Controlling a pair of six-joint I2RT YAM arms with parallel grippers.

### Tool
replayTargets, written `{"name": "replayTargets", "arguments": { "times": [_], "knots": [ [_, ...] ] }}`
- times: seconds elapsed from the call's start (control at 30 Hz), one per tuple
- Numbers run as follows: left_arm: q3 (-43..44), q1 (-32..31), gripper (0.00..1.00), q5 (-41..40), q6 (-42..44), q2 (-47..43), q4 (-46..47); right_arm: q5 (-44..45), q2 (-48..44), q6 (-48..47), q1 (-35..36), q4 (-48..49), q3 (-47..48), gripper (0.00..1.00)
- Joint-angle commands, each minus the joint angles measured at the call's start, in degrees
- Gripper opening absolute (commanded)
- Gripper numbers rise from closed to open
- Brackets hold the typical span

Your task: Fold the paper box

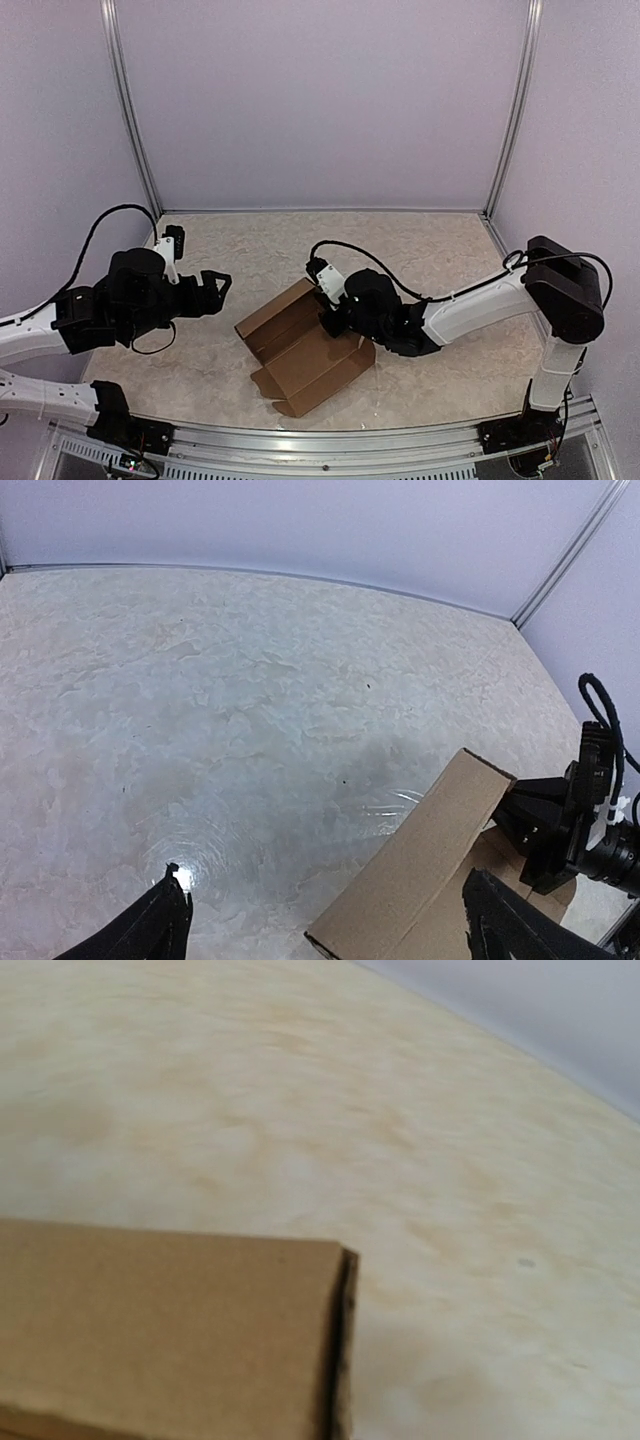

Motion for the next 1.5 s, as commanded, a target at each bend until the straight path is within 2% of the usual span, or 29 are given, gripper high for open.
{"name": "replayTargets", "arguments": {
  "times": [0.0,0.2,0.4,0.57,0.7,0.77,0.93,1.13,1.47],
  "knots": [
    [0.8,0.6,0.92,2.1,3.6,1.3,0.9,-11.8,0.0,-3.7,-0.5,12.5,-2.4,0.0],
    [3.0,0.6,0.88,4.8,5.6,5.9,3.5,-21.1,3.6,-5.0,-1.1,22.2,-5.0,0.0],
    [5.4,0.7,0.78,9.1,7.6,10.4,6.8,-22.4,7.9,-4.9,-1.5,26.4,-4.8,0.0],
    [6.2,0.9,0.6,10.2,8.4,14.9,8.4,-22.3,11.0,-5.1,-1.5,28.6,-4.4,0.0],
    [6.0,1.6,0.34,13.1,8.3,18.6,10.2,-22.4,12.8,-4.8,-1.7,29.3,-4.2,0.0],
    [6.3,1.6,0.25,14.6,8.5,20.4,11.2,-22.4,13.7,-4.5,-1.8,29.5,-4.2,0.0],
    [6.9,1.5,0.08,18.1,8.5,24.9,12.4,-23.5,15.5,-4.1,-1.9,31.3,-4.5,0.0],
    [7.4,0.8,0.02,20.9,8.0,29.7,13.3,-23.4,17.5,-3.4,-1.9,33.6,-5.0,0.0],
    [9.0,-0.3,0.0,22.0,7.1,36.0,13.8,-24.1,20.3,-3.0,-1.9,38.1,-5.9,0.0]
  ]
}}
